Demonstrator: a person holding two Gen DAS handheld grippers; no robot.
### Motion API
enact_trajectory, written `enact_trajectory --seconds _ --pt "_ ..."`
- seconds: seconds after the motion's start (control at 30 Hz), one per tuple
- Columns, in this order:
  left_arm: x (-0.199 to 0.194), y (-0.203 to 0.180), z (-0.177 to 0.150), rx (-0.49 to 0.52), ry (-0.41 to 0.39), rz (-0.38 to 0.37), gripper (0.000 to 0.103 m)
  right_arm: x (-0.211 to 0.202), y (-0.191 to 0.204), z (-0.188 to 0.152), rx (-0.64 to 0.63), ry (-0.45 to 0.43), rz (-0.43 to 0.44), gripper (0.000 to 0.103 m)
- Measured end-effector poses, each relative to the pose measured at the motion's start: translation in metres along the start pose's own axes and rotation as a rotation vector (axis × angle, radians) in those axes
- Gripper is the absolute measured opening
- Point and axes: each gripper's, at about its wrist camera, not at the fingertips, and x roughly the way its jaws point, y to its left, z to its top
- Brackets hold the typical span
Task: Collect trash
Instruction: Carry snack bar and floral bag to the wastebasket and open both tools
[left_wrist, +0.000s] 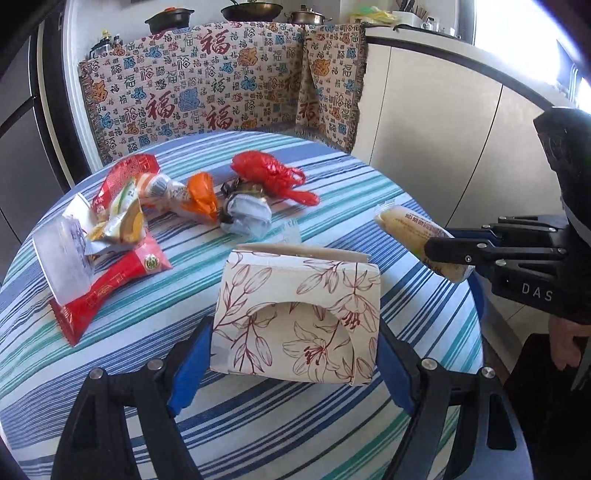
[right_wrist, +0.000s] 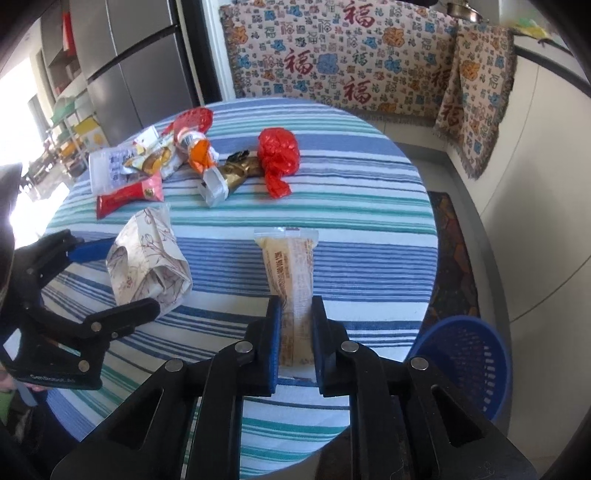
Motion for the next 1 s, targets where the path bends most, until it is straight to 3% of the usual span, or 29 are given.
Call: enact_trajectory --seconds 0.2,0.43,0.73,1.0 --pt "-0.005 -0.036 0.023 0.03 -0.036 -0.033 0.083 -0.027 -0.043 -0.004 0.141 -0.065 -0.006 0.014" --pt "0.019 -0.11 0.058 0.079 -0.046 -0.141 0.083 -0.065 -0.131 -0.019 0.314 -0.084 -0.105 0.014" --pt "0.091 -0.204 0.085 0.091 0.04 -0.212 0.083 -0.071 -0.236 -0.055 0.437 -0.002 -0.235 0.014" --pt "0.153 -0.24 0.082 0.07 0.122 -0.226 0.083 -0.053 -0.283 -0.084 0.54 0.022 -0.196 0.015"
